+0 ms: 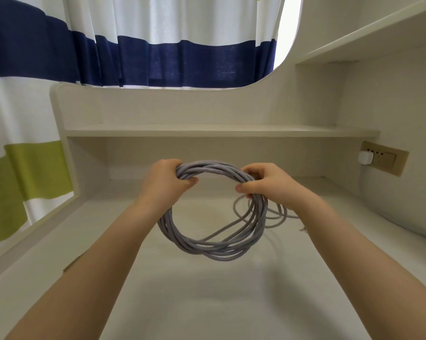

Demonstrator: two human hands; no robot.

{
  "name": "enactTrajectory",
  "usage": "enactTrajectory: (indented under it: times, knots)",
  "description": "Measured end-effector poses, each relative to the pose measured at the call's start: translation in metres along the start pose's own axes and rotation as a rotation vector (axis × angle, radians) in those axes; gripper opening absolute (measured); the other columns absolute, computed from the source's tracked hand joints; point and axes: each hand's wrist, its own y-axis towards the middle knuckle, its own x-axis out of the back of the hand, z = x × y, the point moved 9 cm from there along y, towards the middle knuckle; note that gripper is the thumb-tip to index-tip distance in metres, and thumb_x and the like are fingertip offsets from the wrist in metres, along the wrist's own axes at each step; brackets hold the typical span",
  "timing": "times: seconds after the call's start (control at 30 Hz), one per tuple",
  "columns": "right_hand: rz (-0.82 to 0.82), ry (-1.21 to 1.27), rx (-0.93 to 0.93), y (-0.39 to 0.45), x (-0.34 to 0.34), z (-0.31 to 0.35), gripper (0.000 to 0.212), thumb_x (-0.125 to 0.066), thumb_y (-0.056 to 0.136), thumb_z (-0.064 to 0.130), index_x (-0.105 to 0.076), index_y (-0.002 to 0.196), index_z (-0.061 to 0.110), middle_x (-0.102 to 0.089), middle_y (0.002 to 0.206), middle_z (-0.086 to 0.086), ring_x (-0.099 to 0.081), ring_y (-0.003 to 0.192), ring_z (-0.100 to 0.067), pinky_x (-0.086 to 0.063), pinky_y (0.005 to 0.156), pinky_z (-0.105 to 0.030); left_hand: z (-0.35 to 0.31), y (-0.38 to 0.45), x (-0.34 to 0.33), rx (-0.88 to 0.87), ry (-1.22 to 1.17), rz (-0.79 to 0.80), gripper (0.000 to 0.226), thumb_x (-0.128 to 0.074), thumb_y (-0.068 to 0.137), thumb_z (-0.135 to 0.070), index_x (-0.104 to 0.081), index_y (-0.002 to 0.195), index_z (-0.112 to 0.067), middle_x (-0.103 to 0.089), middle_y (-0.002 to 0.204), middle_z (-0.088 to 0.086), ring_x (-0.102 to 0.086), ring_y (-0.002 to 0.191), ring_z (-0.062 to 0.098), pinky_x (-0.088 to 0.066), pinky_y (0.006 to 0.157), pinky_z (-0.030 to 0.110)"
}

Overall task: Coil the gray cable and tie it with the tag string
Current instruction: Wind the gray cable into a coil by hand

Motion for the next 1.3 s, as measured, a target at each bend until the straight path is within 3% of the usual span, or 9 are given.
enactTrajectory:
  times: [0.17, 0.33, 0.5, 0.67, 0.8, 0.9, 1.03, 1.17, 1.3]
  knots:
    - [-0.164, 0.065, 0.106, 0.0, 0.004, 0.012, 0.019, -0.062, 0.083, 0.012, -0.065, 0.095, 0.027, -0.061, 0.06, 0.017, -0.051, 0.047, 0.007, -0.042, 0.048, -0.011, 0.003, -0.006, 0.001, 0.021, -0.001, -0.081, 0.026, -0.061, 0.085, -0.027, -0.051, 0.068, -0.01, -0.054, 0.06, 0.01, -0.06, 0.06, 0.032, -0.048, 0.059, 0.042]
    - [-0.153, 0.086, 0.125, -0.001, 0.003, 0.014, 0.025, -0.06, 0.083, 0.004, -0.067, 0.101, 0.018, -0.06, 0.051, 0.028, -0.051, 0.044, 0.011, -0.035, 0.044, -0.003, 0.019, -0.009, -0.022, 0.168, -0.088, 0.179, 0.023, -0.069, 0.079, -0.032, -0.054, 0.063, -0.025, -0.061, 0.053, -0.003, -0.061, 0.043, 0.003, -0.042, 0.043, 0.018]
    - [-0.098, 0.056, 0.089, -0.001, 0.003, 0.015, 0.023, -0.061, 0.082, 0.005, -0.069, 0.1, 0.018, -0.059, 0.047, 0.023, -0.048, 0.04, 0.007, -0.034, 0.042, -0.005, 0.031, -0.013, -0.03, 0.288, -0.112, 0.454, 0.035, -0.074, 0.069, -0.041, -0.069, 0.077, -0.008, -0.069, 0.07, 0.011, -0.061, 0.061, 0.019, -0.047, 0.062, 0.028]
    - [0.021, -0.038, 0.133, -0.001, -0.017, 0.033, 0.02, -0.065, 0.079, 0.006, -0.07, 0.089, 0.023, -0.062, 0.051, 0.019, -0.05, 0.046, 0.007, -0.035, 0.046, -0.003, -0.009, -0.009, -0.034, 0.065, -0.026, 0.53, 0.032, -0.074, 0.067, -0.046, -0.063, 0.086, -0.021, -0.064, 0.072, -0.007, -0.057, 0.063, 0.008, -0.042, 0.058, 0.023]
    - [0.139, -0.134, 0.165, -0.001, -0.04, 0.048, 0.021, -0.067, 0.073, 0.012, -0.071, 0.088, 0.027, -0.066, 0.069, 0.01, -0.055, 0.057, 0.0, -0.044, 0.055, -0.013, -0.045, -0.005, -0.044, -0.062, -0.112, 0.623, 0.038, -0.079, 0.065, -0.033, -0.056, 0.095, -0.03, -0.065, 0.093, -0.01, -0.065, 0.068, 0.003, -0.051, 0.059, 0.02]
    - [0.178, -0.141, 0.182, -0.003, -0.045, 0.057, 0.028, -0.068, 0.068, 0.008, -0.066, 0.07, 0.036, -0.067, 0.061, 0.019, -0.061, 0.058, 0.005, -0.047, 0.056, -0.01, -0.05, -0.014, -0.059, -0.051, -0.12, 0.784, 0.033, -0.079, 0.066, -0.023, -0.058, 0.092, -0.023, -0.065, 0.075, -0.006, -0.061, 0.053, 0.009, -0.048, 0.049, 0.02]
    - [0.207, -0.158, 0.162, -0.003, -0.044, 0.055, 0.029, -0.069, 0.067, 0.005, -0.066, 0.071, 0.034, -0.067, 0.065, 0.016, -0.06, 0.058, 0.004, -0.049, 0.058, -0.013, -0.047, -0.013, -0.062, -0.034, -0.111, 0.733, 0.035, -0.082, 0.062, -0.023, -0.061, 0.09, -0.019, -0.057, 0.06, -0.002, -0.046, 0.04, 0.009, -0.04, 0.041, 0.02]
    - [0.241, -0.106, 0.091, -0.001, -0.039, 0.042, 0.036, -0.069, 0.069, 0.005, -0.061, 0.1, 0.02, -0.069, 0.091, -0.007, -0.064, 0.075, -0.022, -0.056, 0.07, -0.034, -0.035, -0.009, -0.057, 0.042, -0.123, 0.66, 0.034, -0.081, 0.063, -0.02, -0.061, 0.091, -0.019, -0.059, 0.06, 0.006, -0.044, 0.038, 0.012, -0.039, 0.04, 0.022]
    - [0.277, 0.038, 0.03, -0.004, -0.027, 0.025, 0.032, -0.072, 0.069, 0.011, -0.061, 0.096, 0.023, -0.066, 0.086, -0.003, -0.067, 0.075, -0.018, -0.058, 0.075, -0.032, -0.017, -0.003, -0.04, 0.101, -0.143, 0.517, 0.02, -0.074, 0.074, -0.023, -0.065, 0.086, -0.009, -0.053, 0.052, 0.007, -0.042, 0.036, 0.012, -0.037, 0.04, 0.021]
